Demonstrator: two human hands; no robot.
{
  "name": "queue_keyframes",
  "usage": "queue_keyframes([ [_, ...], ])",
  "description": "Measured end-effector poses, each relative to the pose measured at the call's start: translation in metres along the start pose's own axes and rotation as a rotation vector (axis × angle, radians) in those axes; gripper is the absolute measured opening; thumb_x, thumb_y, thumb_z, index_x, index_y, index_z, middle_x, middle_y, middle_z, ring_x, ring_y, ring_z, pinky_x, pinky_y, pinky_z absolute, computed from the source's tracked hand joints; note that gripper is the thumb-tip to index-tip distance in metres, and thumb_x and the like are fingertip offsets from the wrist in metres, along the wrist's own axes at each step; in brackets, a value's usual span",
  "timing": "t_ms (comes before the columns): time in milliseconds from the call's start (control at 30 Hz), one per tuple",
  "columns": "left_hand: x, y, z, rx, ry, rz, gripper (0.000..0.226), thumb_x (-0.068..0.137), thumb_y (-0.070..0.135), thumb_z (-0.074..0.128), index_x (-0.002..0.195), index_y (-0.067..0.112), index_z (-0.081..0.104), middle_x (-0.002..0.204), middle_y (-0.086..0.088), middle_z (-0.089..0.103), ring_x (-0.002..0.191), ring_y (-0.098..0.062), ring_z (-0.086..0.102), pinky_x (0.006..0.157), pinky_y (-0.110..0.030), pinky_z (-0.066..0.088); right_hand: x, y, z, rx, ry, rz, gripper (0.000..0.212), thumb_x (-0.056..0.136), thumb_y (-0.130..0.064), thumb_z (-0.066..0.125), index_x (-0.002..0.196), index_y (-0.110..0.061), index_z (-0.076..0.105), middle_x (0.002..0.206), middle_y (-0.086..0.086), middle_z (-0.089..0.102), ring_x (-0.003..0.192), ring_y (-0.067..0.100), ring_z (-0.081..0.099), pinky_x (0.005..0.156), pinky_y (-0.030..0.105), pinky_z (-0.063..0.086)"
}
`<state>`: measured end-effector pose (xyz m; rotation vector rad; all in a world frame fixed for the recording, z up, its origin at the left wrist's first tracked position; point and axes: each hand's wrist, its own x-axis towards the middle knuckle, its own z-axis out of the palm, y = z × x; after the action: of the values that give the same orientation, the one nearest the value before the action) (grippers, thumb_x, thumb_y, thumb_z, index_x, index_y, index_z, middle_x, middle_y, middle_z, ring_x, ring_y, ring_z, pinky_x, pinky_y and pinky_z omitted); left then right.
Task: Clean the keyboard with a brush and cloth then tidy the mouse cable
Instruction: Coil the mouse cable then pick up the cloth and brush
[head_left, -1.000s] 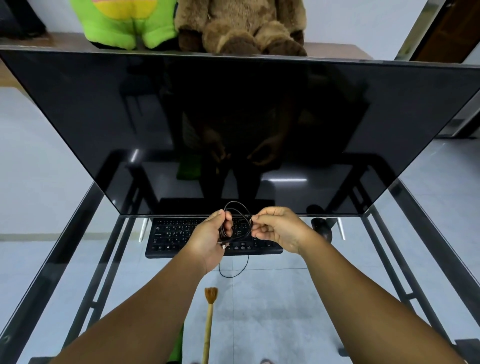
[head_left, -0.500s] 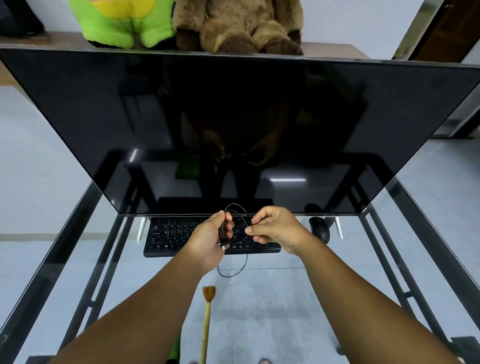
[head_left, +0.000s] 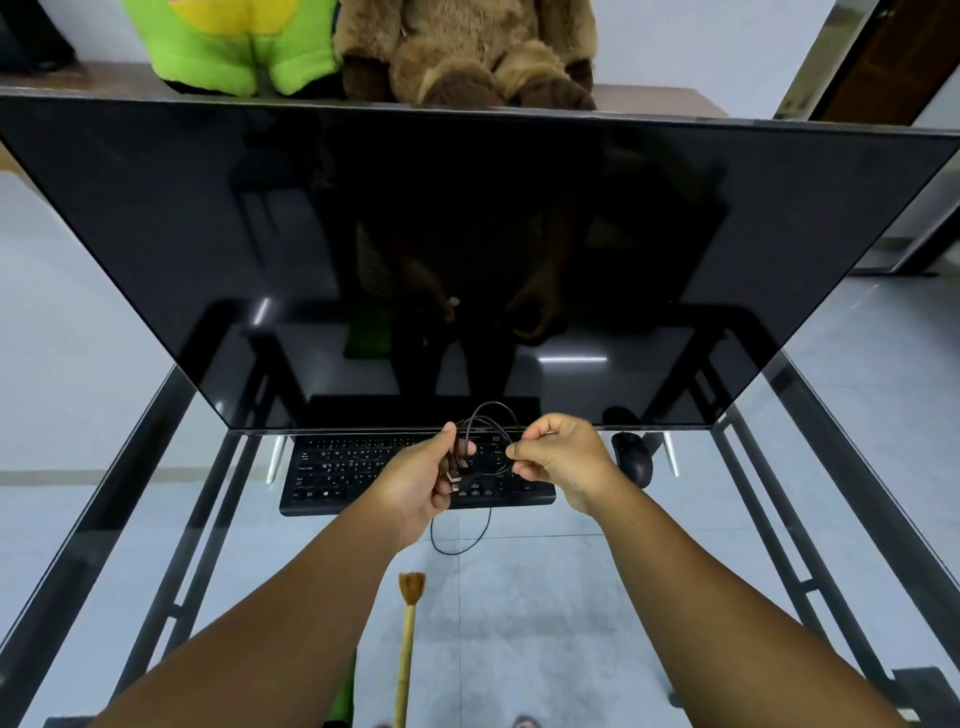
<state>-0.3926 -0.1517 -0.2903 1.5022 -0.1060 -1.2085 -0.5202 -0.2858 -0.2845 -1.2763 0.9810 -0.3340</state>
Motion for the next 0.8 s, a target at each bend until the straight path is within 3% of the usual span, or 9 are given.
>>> queue_keyframes([
  [133, -0.003, -0.006, 0.003, -0.126, -0.123, 0.04, 0.053, 0.081, 0.054, 0.062, 0.105, 0.008, 0.069, 0.083, 0.0, 0.061, 0.059, -0.008, 0.046, 0.058, -0.02, 0.042, 0.002, 0.008, 0.001, 0.067, 0.085, 0.027, 0.019, 0.074, 0.007, 0.076, 0.075, -0.003, 0.059, 0.063, 0.014, 0.065, 0.051, 0.016, 0.063, 0.053, 0.022, 0.054],
  [300, -0.003, -0.019, 0.006, -0.157, -0.216, 0.171, 0.04, 0.073, 0.015, 0.076, 0.111, 0.006, 0.065, 0.084, -0.002, 0.058, 0.073, -0.007, 0.06, 0.072, -0.018, 0.049, 0.004, 0.015, -0.003, 0.131, 0.131, 0.055, 0.017, 0.073, 0.006, 0.077, 0.074, -0.002, 0.062, 0.063, 0.011, 0.066, 0.055, 0.02, 0.064, 0.056, 0.024, 0.055],
  [400, 0.0, -0.024, 0.01, -0.137, -0.126, 0.189, 0.036, 0.078, 0.003, 0.074, 0.113, 0.002, 0.065, 0.089, -0.007, 0.063, 0.08, -0.013, 0.063, 0.072, -0.019, 0.051, 0.003, 0.017, -0.007, 0.143, 0.108, 0.05, 0.017, 0.074, 0.006, 0.077, 0.075, -0.002, 0.062, 0.063, 0.013, 0.065, 0.054, 0.021, 0.062, 0.055, 0.025, 0.055],
  [567, 0.005, -0.026, 0.015, -0.206, -0.001, 0.176, 0.009, 0.082, 0.011, 0.072, 0.088, 0.005, 0.069, 0.072, -0.002, 0.06, 0.066, -0.011, 0.058, 0.063, -0.017, 0.051, 0.0, 0.018, -0.013, 0.142, 0.043, 0.039, 0.016, 0.075, 0.005, 0.078, 0.082, 0.002, 0.064, 0.064, 0.014, 0.064, 0.052, 0.02, 0.06, 0.057, 0.026, 0.054],
  [800, 0.016, -0.027, 0.03, -0.197, 0.138, 0.111, 0.023, 0.08, 0.014, 0.077, 0.098, 0.001, 0.071, 0.08, -0.007, 0.067, 0.062, -0.011, 0.061, 0.059, -0.016, 0.053, 0.0, 0.026, -0.027, 0.138, 0.028, -0.004, 0.012, 0.076, 0.003, 0.078, 0.084, 0.001, 0.069, 0.067, 0.015, 0.068, 0.055, 0.02, 0.064, 0.056, 0.024, 0.054],
])
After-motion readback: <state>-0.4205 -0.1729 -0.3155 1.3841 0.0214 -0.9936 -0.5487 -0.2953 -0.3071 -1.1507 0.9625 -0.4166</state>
